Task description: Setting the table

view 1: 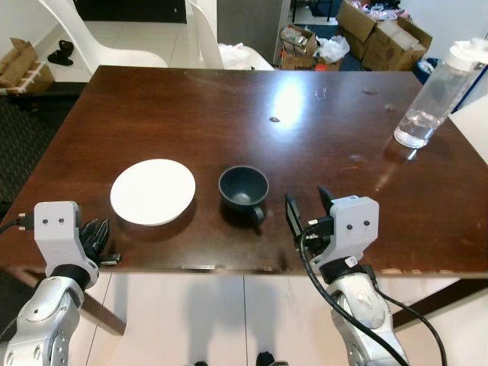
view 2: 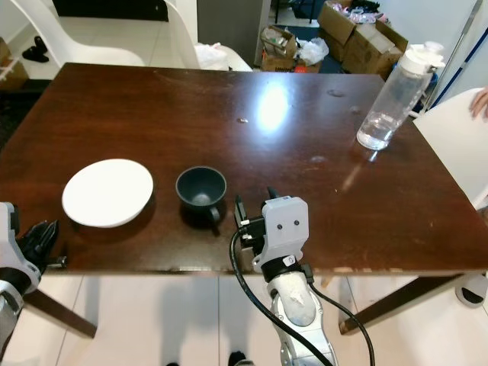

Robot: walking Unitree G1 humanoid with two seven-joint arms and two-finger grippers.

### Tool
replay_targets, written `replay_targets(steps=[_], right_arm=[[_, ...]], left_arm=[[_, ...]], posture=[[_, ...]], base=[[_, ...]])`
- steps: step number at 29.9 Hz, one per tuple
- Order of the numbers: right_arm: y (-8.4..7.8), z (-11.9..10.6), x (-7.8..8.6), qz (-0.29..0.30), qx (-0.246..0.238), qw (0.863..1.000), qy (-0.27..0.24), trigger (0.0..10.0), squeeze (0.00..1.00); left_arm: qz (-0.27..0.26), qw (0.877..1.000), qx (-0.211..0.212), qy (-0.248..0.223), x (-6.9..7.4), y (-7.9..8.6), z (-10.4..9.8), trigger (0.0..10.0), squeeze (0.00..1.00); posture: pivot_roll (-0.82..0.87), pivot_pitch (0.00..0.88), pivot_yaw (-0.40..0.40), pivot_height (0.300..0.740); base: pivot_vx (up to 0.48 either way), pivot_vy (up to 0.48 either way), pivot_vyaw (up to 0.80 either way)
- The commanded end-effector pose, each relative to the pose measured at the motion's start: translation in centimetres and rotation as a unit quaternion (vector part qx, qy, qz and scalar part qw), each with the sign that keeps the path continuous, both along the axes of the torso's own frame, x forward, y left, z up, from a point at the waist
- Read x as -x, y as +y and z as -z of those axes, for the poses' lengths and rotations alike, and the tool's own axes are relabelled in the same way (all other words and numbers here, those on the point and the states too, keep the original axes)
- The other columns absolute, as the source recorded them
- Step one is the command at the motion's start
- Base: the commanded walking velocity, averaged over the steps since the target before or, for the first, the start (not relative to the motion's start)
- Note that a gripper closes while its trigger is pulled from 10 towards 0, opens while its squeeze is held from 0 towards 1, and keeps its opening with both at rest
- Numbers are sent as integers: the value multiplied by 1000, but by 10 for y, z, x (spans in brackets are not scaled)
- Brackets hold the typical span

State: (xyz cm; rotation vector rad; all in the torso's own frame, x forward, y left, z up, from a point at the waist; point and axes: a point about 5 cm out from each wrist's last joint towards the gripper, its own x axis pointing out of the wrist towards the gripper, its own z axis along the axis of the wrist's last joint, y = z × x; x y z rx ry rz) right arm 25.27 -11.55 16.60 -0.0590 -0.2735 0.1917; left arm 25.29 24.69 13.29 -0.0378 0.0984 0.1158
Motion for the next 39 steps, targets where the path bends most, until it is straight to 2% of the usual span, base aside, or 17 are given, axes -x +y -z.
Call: replay_targets(steps=[1,16,21,31,34,39], right_arm=[[1,3,0,-2,5,1000,4,10000,0],[1,4,-2,0,3,1000,7,10000,0],[-1,5,-5,3,-1,1000,14,10000,0],[-7,11,-9,14,-20,999,36,10000,0],[-14,26,-11,27,-15,997,65,10000,0],[-37,75,-12,47,27,987,150,10000,0]], left_arm=[[-9,1000,-3,6,4,2,3,10000,0],[-7,1000,-5,6,3,0,3,10000,0],[-1,1000,-5,7,2,-3,4,10000,0],[19,1000,5,12,3,-9,8,10000,0],[28,999,6,26,5,-11,16,10000,0],[14,997,-6,74,10,-4,46,10000,0]], posture=[[1,86,46,740],[2,82,46,740],[1,76,43,740],[0,66,40,740],[1,64,40,740],[1,62,40,740]], base=[[-405,0,0],[-374,0,0],[-58,0,0],[0,0,-800],[0,0,-800],[0,0,-800]])
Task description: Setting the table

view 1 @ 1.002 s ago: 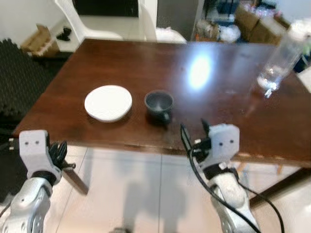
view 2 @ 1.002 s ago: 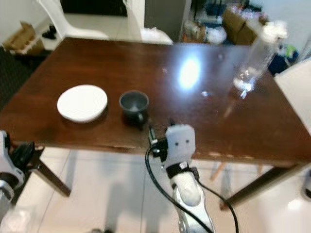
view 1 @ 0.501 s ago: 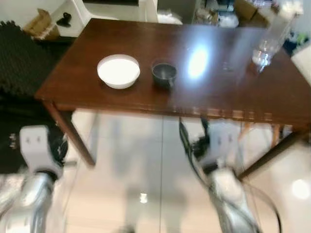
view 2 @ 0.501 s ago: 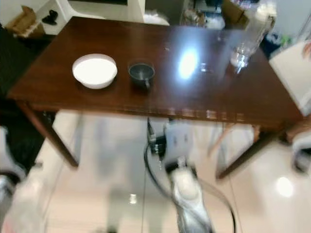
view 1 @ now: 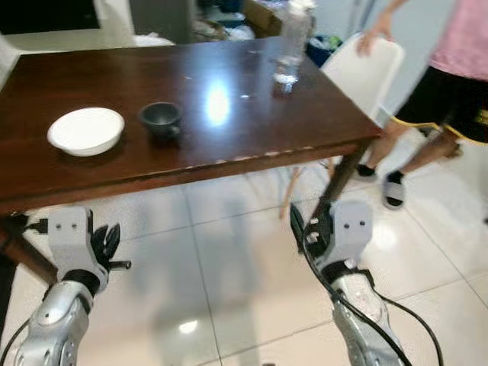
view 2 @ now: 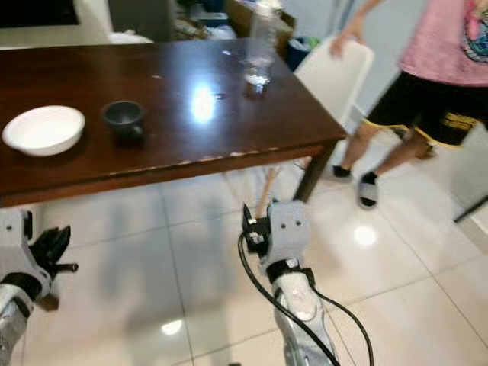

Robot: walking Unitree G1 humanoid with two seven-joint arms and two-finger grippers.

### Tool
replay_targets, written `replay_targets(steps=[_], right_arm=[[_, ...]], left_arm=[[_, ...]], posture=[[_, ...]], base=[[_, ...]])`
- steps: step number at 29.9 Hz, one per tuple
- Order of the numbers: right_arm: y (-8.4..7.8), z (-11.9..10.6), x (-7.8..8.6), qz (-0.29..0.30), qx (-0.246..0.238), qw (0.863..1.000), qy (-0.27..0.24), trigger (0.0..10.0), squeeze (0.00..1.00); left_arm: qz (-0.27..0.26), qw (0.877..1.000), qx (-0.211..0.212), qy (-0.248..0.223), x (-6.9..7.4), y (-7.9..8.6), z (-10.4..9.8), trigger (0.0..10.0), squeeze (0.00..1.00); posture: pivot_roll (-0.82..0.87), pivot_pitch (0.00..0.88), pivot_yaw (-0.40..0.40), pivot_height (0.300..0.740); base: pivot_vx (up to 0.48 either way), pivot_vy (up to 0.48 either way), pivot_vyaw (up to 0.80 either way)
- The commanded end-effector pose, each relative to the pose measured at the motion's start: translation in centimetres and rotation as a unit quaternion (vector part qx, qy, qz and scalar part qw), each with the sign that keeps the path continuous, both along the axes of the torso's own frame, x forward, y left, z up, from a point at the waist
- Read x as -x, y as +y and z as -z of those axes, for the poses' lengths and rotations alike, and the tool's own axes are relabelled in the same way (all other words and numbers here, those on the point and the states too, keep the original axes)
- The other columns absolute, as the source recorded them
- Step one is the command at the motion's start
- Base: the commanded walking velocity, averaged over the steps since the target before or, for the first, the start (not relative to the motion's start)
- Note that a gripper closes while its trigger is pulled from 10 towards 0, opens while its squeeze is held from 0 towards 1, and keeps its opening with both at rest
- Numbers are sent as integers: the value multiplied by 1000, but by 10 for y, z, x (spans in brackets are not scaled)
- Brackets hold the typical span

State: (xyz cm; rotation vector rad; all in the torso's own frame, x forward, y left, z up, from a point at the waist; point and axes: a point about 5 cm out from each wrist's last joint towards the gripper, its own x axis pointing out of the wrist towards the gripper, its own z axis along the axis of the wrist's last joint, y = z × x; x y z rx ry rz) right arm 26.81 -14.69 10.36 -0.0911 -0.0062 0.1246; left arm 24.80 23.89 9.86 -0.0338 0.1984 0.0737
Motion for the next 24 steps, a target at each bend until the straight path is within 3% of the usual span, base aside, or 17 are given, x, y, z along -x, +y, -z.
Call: replay_targets(steps=[1,2,3,4,5,7,12,18,24], right_arm=[[-12,27,5,12,9,999,48,10000,0],[-17,41,7,12,10,997,78,10000,0],[-17,41,7,12,10,997,78,10000,0],[-28,65,14,23,20,992,124,10000,0],[-28,65,14,23,20,992,124,10000,0],[-34,86,22,20,26,985,167,10000,0],[-43,127,45,18,21,965,262,10000,0],[-41,136,51,8,28,962,270,10000,0],[-38,140,49,4,27,963,267,10000,0]], left_arm=[[-13,999,-9,38,6,6,22,10000,0],[-19,998,-16,53,7,7,30,10000,0],[-19,998,-16,53,7,7,30,10000,0],[-31,996,-24,80,11,10,47,10000,0],[-31,996,-24,80,11,10,47,10000,0],[-36,993,-35,109,15,12,63,10000,0],[-50,979,-43,194,39,19,104,10000,0],[-74,971,-41,226,55,29,122,10000,0],[-71,971,-49,222,54,29,126,10000,0]], posture=[[1,62,40,740],[2,64,38,740],[2,64,38,740],[-3,63,41,740],[-3,63,41,740],[-6,61,43,740],[-5,61,49,740],[-2,66,49,740],[3,65,45,740]], base=[[0,0,0],[0,0,0],[0,0,0],[0,0,0],[0,0,0],[0,0,0],[0,0,-640],[0,0,-800],[0,0,-800]])
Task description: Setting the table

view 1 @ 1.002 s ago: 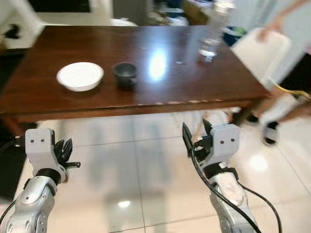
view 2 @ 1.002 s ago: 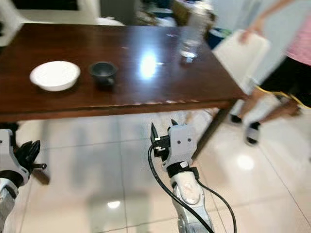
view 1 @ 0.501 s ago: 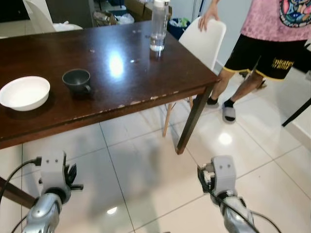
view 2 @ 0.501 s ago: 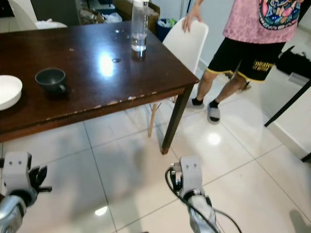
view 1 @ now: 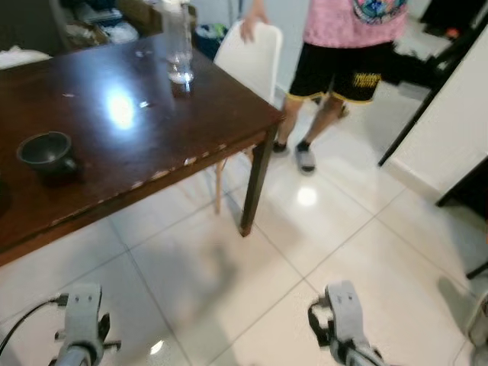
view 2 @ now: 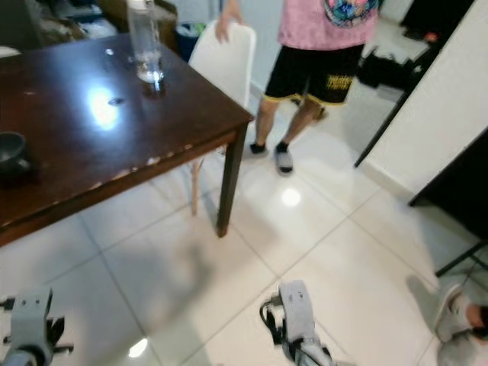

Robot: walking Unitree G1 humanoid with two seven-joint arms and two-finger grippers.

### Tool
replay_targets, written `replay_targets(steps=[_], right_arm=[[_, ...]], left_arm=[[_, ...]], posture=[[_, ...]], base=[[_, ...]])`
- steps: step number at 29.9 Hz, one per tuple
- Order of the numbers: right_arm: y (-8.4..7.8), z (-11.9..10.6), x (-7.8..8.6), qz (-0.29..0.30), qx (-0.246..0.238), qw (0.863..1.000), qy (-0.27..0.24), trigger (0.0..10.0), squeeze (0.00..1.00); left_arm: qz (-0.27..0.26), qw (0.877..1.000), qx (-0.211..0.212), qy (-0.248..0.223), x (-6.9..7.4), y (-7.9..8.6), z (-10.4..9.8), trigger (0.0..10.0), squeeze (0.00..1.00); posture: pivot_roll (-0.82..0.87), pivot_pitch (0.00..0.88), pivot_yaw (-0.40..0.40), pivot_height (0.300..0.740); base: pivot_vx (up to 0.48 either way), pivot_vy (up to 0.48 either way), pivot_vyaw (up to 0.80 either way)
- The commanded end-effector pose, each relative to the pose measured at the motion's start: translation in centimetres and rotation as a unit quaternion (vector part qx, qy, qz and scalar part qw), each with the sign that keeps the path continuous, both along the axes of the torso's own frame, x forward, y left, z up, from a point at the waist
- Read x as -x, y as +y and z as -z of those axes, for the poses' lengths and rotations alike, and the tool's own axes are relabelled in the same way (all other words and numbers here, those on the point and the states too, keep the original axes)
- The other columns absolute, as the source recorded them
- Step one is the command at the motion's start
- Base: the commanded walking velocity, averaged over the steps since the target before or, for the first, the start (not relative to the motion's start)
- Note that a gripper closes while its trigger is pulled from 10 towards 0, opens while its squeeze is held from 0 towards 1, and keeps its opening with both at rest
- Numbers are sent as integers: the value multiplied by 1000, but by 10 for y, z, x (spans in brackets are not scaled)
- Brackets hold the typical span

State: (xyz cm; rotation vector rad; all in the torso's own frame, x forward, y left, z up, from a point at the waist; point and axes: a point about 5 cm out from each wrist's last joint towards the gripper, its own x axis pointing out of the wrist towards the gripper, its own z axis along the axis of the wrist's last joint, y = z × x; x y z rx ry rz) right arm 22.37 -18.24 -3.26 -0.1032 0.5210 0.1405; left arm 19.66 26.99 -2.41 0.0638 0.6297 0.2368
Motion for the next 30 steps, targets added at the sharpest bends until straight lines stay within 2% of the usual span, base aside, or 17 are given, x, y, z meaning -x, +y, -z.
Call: replay_targets(steps=[1,8,30], right_arm=[[-2,5,3,-2,3,1000,7,10000,0],[-2,2,-2,1,1,1000,-10,10000,0],[-4,1,-6,-2,6,1000,-23,10000,0]], left_arm=[[3,1000,-2,1,0,-3,4,10000,0],[6,1000,-2,-8,-4,-4,5,10000,0],[6,1000,-1,-16,-5,-8,9,10000,0]], posture=[[3,65,45,740],[1,65,46,740],[-5,67,32,740]], base=[[0,0,-800],[0,0,-800],[0,0,-800]])
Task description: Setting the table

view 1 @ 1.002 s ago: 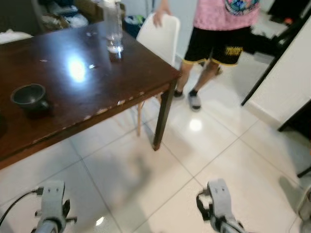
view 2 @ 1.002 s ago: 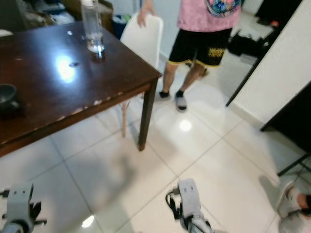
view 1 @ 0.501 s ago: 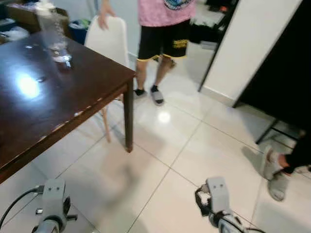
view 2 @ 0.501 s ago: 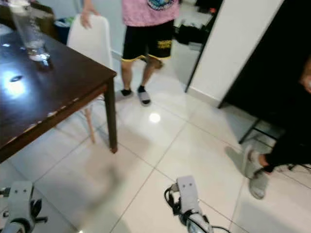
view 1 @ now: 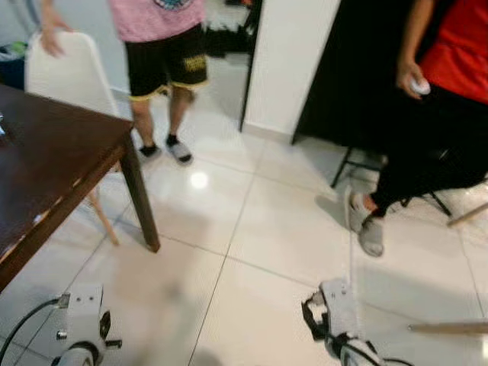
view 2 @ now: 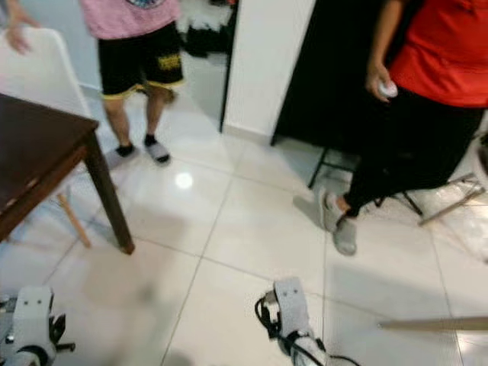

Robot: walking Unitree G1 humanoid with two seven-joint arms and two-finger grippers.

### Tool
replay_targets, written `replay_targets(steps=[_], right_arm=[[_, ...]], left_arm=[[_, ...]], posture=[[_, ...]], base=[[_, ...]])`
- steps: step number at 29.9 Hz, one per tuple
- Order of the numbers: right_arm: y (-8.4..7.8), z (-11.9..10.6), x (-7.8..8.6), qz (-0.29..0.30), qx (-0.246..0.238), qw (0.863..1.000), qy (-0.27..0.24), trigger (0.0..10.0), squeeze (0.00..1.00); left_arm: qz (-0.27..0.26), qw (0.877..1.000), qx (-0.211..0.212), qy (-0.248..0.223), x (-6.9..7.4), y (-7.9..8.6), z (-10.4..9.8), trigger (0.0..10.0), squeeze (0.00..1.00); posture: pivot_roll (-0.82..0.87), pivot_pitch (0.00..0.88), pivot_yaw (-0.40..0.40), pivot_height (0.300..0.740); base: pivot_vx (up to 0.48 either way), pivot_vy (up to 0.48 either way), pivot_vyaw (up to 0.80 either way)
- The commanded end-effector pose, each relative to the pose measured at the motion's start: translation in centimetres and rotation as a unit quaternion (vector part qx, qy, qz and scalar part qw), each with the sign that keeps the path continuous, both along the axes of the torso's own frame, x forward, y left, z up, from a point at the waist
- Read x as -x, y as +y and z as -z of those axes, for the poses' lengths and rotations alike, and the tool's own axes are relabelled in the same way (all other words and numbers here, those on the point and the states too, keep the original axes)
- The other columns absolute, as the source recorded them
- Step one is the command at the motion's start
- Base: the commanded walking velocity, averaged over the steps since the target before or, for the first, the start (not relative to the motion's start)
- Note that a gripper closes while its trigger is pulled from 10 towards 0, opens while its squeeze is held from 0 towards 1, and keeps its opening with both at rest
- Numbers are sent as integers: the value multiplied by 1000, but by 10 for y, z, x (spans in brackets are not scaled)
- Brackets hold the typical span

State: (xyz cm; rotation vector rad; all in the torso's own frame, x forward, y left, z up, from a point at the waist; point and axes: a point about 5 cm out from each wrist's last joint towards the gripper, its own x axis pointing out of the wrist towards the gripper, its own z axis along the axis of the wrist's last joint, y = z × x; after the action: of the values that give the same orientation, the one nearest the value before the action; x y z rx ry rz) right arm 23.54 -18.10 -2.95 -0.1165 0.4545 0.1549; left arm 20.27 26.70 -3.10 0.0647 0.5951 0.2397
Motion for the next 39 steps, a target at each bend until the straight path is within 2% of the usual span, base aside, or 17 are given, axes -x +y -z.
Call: replay_targets(steps=[1,22,39], right_arm=[[-6,4,6,7,4,1000,9,10000,0],[-7,1,2,3,6,1000,-3,10000,0],[-3,-9,-9,0,-2,1000,-29,10000,0]], left_arm=[[6,1000,2,1,1,-5,3,10000,0],[1,1000,7,-9,-2,-8,3,10000,0],[0,1000,10,-14,-4,-8,2,10000,0]], posture=[[-5,68,30,740],[-9,70,22,740],[-8,70,20,740]], base=[[0,0,-800],[0,0,-800],[0,0,-800]])
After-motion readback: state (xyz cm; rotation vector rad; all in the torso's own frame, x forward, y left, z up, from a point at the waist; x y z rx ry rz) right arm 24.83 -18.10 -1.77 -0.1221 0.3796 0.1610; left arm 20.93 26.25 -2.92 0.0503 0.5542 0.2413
